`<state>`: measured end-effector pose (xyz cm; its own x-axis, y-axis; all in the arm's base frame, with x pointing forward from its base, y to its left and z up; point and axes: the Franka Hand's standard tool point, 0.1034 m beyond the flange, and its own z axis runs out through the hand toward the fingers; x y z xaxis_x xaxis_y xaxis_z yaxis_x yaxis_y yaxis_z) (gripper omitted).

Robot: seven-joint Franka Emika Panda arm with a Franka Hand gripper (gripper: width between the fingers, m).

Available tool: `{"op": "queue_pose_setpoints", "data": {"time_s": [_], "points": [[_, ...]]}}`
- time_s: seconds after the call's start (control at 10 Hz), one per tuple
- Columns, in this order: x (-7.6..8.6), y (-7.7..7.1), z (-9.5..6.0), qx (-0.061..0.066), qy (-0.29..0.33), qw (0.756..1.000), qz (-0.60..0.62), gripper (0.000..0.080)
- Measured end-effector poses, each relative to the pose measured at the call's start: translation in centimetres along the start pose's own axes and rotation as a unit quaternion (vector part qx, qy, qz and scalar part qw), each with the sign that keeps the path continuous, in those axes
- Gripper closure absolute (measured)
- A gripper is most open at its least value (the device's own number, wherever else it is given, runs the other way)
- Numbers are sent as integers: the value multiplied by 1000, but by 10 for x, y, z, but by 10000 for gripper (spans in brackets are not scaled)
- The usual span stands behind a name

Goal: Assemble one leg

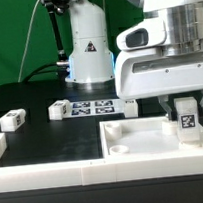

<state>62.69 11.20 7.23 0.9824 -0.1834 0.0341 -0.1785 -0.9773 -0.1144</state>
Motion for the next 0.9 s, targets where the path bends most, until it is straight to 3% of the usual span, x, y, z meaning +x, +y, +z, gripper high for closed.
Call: {"op": "queue_pose_setpoints", "data": {"time_s": [0.2, 0.4, 0.7, 0.9], "points": [[2, 5, 0, 16, -4, 994, 111, 509], [1, 5, 0, 16, -7, 976, 217, 509], [-1, 4, 2, 17, -12, 921, 389, 509], [-1, 4, 2, 17, -16, 869, 494, 508]]}}
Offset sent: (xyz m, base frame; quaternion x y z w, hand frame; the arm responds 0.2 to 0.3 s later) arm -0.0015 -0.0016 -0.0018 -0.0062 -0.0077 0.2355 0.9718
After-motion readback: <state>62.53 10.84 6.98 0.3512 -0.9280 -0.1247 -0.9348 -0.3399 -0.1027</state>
